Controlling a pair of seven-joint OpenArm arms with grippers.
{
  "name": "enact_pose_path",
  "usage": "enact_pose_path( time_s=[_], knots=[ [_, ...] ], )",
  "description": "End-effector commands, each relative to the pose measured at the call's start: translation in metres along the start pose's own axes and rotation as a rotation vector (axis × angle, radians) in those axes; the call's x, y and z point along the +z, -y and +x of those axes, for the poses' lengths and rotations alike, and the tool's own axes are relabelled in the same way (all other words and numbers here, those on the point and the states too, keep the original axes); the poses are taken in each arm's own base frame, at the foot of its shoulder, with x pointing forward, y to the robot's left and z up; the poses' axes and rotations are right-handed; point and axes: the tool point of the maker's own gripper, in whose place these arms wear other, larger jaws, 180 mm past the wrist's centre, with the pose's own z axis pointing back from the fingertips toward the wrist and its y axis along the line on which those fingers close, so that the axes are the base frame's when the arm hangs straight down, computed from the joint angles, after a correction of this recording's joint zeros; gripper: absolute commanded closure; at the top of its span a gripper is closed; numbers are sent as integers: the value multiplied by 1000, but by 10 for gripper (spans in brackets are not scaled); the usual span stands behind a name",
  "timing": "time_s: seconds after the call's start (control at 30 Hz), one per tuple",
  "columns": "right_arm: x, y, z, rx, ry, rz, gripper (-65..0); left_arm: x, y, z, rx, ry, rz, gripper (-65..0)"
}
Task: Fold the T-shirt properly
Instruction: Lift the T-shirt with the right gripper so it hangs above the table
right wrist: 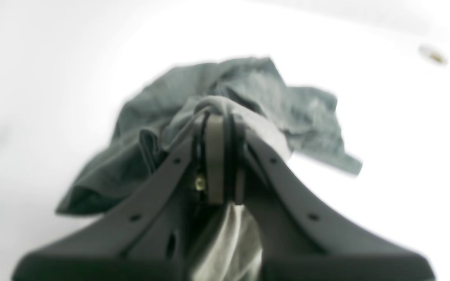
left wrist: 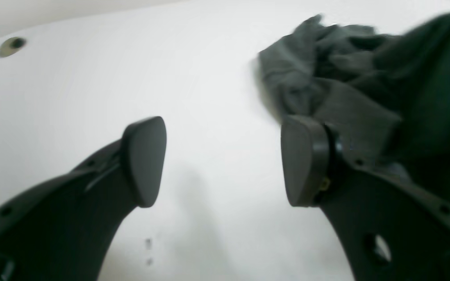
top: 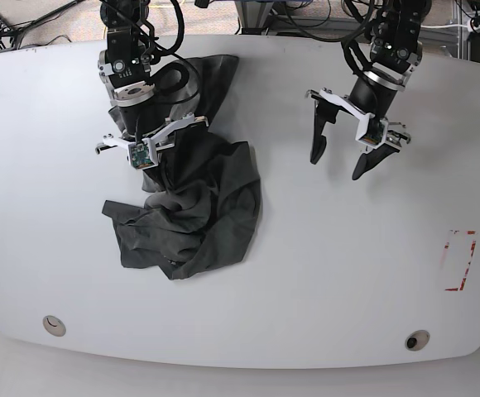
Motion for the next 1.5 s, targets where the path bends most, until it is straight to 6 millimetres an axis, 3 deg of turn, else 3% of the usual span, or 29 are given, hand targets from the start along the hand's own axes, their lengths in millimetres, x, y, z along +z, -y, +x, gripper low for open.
enact_pose_path(
  time_s=[0.0,0.1,0.37,0.43,0.7,0.77,1.47],
  knots=[
    [0,2,18,6,69,2,-2,0,0,11,2,41,-3,-429],
    [-1,7,32,33,99,-6,-3,3,-10,15,-12,56,20,-429],
    [-4,16,49,69,139,-15,-3,1,-17,19,-20,71,39,-428],
    [-8,23,72,112,196,-19,-7,-3,-25,21,-20,76,62,-430],
    [-15,39,106,174,267,-42,-8,-18,-27,34,-18,113,66,-432],
    [-22,48,112,195,266,-52,-8,-30,-23,42,-22,117,54,-437],
    [-28,69,133,250,278,-76,-5,-78,-11,60,-53,81,-10,-450]
  ],
)
